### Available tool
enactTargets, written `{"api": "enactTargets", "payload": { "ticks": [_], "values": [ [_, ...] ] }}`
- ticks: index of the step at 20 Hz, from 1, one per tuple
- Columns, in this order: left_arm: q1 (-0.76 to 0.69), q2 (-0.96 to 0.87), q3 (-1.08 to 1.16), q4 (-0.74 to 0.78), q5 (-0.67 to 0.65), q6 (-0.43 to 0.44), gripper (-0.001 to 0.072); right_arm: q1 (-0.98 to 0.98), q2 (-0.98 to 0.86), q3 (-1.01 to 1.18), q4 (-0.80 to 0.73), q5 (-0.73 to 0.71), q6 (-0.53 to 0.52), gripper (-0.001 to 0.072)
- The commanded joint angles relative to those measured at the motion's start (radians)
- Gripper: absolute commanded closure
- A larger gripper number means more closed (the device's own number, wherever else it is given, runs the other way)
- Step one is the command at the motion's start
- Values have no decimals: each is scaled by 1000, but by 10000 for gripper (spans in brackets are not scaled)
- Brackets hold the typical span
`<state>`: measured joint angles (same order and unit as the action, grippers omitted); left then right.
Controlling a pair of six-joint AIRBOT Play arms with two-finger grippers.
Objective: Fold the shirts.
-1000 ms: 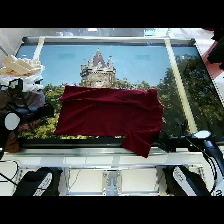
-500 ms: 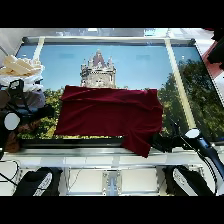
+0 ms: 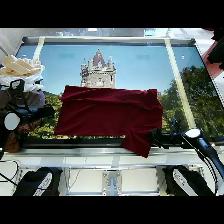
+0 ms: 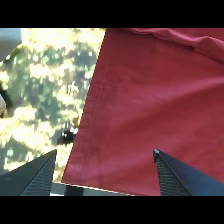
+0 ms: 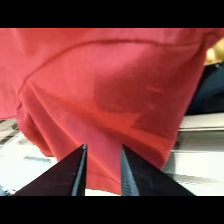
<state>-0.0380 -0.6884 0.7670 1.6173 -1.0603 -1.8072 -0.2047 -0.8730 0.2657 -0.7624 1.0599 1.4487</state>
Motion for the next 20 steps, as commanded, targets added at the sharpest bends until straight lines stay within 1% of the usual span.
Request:
{"api": "enactTargets", "payload": {
  "ticks": [1, 3, 4, 5, 7, 9, 13, 16, 17, 18, 20],
  "values": [
    [0, 1, 0, 6, -4, 2, 11, 0, 0, 1, 12, 21, -39, 456],
    [0, 1, 0, 6, -4, 6, 11, 0, 1, 20, -47, 26, -80, 454],
    [0, 1, 0, 6, -4, 10, 11, 0, 1, 44, -111, 26, -84, 453],
    [0, 1, 0, 6, -5, 10, 11, 0, 1, 74, -186, 32, -80, 426],
    [0, 1, 0, 6, -4, 10, 11, 0, 0, 116, -300, 37, -15, 426],
    [0, 1, 0, 6, -3, 10, 11, 1, -1, 108, -329, 8, 0, 426],
    [0, 1, 0, 6, -3, 10, 11, 1, -16, 47, -310, -37, 0, 426],
    [0, 1, 0, 6, -3, 9, 11, 1, -18, 14, -216, -49, -10, 422],
    [0, 1, 0, 6, -3, 10, 11, 1, -18, 13, -181, -46, -14, 364],
    [0, 1, -1, 6, -3, 10, 11, 1, -18, 12, -137, -43, -31, 330],
    [0, 1, 0, 6, -4, 10, 11, 1, -18, 12, -67, -20, -43, 323]
  ]
}}
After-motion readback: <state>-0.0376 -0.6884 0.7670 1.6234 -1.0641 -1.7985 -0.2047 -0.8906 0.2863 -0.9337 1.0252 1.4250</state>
